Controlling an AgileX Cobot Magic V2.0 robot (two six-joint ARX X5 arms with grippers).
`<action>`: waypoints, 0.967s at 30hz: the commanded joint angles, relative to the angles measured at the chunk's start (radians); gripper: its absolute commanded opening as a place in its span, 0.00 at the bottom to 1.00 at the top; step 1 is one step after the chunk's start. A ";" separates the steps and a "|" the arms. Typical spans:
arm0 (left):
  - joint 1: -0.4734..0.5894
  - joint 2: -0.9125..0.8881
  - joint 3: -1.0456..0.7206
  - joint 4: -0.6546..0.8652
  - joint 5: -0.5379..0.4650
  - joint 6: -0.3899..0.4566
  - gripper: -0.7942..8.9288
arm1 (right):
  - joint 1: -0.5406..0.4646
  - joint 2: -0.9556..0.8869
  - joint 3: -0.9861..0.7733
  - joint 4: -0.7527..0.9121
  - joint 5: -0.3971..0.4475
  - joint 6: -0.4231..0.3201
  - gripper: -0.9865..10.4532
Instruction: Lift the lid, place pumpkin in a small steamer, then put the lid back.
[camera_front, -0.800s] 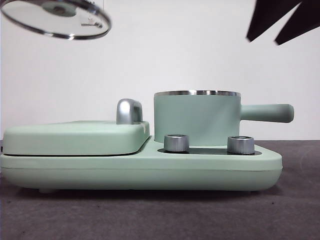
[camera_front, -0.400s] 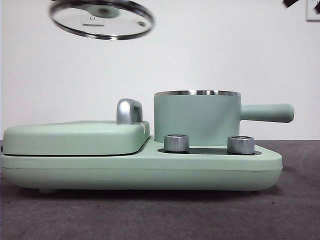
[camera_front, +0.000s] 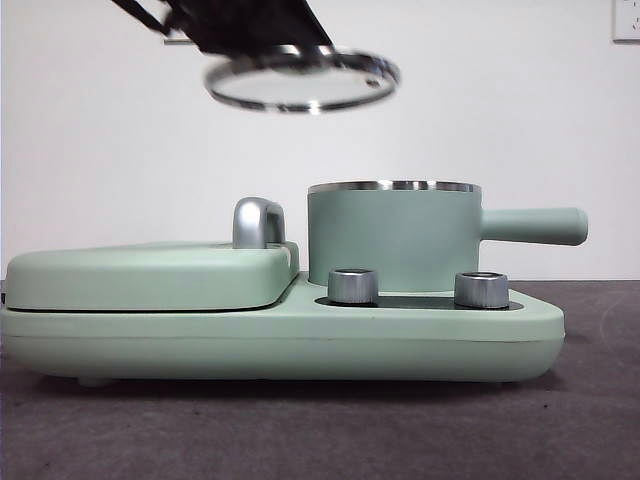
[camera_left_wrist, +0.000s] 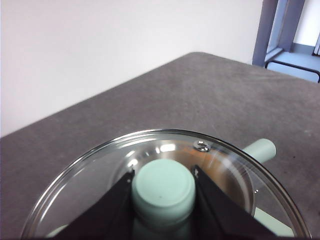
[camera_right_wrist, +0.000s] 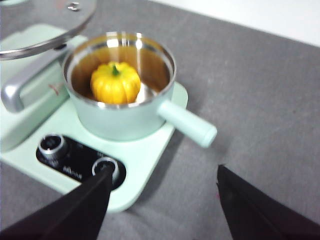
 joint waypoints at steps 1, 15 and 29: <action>-0.021 0.056 0.047 0.083 0.002 0.000 0.09 | 0.006 0.003 0.006 -0.002 0.004 0.014 0.37; -0.058 0.280 0.196 0.148 0.003 0.008 0.09 | 0.006 0.004 0.006 0.000 -0.003 0.018 0.37; -0.060 0.423 0.281 0.212 0.018 0.030 0.09 | 0.006 0.004 0.006 -0.031 -0.003 0.018 0.37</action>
